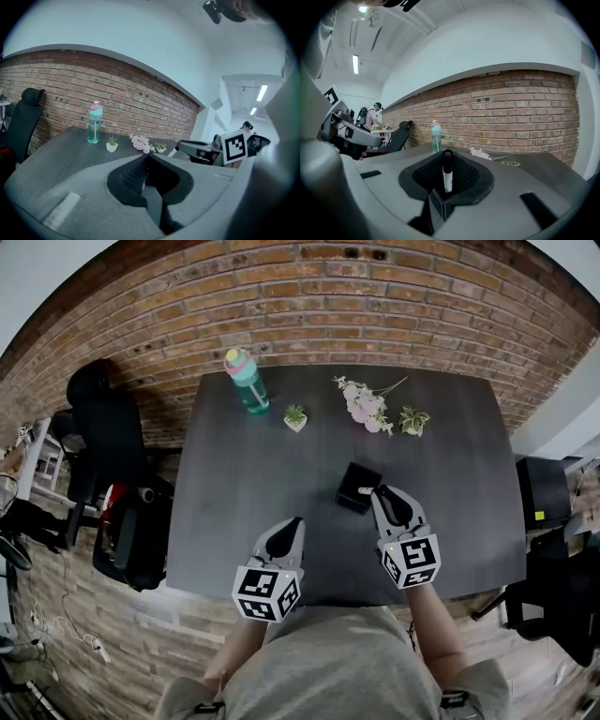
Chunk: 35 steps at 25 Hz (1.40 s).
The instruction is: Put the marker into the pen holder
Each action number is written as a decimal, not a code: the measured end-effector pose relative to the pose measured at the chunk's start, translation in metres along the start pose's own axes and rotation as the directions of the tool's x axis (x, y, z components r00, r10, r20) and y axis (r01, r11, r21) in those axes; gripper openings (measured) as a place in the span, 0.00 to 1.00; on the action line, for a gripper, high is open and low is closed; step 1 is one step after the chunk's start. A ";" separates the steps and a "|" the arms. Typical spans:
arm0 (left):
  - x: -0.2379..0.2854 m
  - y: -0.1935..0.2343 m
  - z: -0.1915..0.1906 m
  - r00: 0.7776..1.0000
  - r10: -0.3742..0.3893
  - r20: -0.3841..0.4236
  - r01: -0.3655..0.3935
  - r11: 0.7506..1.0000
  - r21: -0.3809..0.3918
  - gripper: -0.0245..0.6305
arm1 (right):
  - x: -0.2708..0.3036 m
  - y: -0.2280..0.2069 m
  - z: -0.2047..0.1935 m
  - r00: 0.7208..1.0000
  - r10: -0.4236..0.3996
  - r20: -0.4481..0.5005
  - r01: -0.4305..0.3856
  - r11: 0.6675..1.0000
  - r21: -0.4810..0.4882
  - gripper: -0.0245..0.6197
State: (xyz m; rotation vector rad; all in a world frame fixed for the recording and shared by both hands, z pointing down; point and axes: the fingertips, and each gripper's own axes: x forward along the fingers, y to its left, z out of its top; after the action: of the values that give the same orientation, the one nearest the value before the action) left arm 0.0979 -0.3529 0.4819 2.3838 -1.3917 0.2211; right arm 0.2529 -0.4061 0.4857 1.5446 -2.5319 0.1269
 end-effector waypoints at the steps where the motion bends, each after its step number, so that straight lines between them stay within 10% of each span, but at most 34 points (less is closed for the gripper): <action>1: 0.000 0.001 -0.001 1.000 0.006 -0.001 -0.006 1.000 -0.003 0.07 | 0.003 -0.001 -0.004 1.000 0.003 -0.008 -0.003 1.000 -0.004 0.15; 35: 0.000 0.006 -0.006 0.999 0.051 0.000 -0.051 0.999 -0.009 0.07 | 0.041 0.002 -0.075 0.982 0.040 -0.183 -0.053 0.996 -0.065 0.15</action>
State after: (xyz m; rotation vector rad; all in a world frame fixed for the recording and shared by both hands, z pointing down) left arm 0.0933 -0.3534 0.4891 2.3429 -1.4511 0.2274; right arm 0.2408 -0.4290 0.5677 1.3820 -2.4045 0.1745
